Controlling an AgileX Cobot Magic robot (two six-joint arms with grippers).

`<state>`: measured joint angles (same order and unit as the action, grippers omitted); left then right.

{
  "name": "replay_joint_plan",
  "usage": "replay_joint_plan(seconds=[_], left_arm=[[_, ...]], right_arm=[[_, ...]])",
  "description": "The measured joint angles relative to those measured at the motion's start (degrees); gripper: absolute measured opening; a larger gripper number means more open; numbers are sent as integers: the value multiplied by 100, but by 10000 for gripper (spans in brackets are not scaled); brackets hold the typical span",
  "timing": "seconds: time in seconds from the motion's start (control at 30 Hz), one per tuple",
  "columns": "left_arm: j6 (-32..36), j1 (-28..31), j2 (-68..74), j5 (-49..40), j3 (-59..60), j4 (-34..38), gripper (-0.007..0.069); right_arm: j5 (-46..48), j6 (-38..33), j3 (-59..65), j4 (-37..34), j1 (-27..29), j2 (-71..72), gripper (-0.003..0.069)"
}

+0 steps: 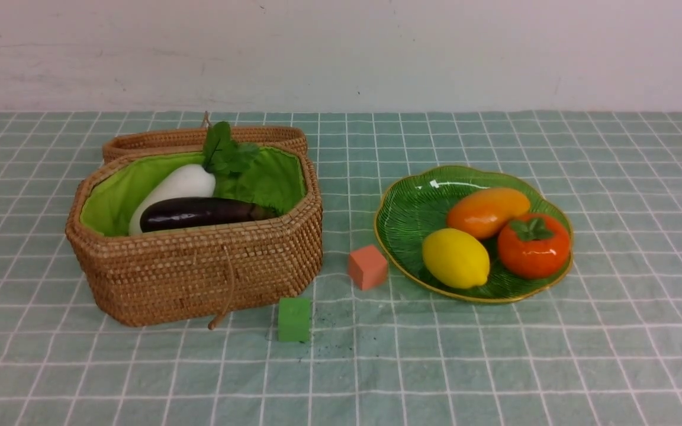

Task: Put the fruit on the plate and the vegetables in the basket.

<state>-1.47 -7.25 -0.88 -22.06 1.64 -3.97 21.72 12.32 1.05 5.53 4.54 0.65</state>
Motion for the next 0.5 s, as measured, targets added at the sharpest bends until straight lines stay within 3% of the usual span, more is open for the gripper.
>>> replay_joint_plan(seconds=[0.5], left_arm=[[0,0,0,0,0,0,239]], right_arm=[[0,0,0,-9,0,0,96]])
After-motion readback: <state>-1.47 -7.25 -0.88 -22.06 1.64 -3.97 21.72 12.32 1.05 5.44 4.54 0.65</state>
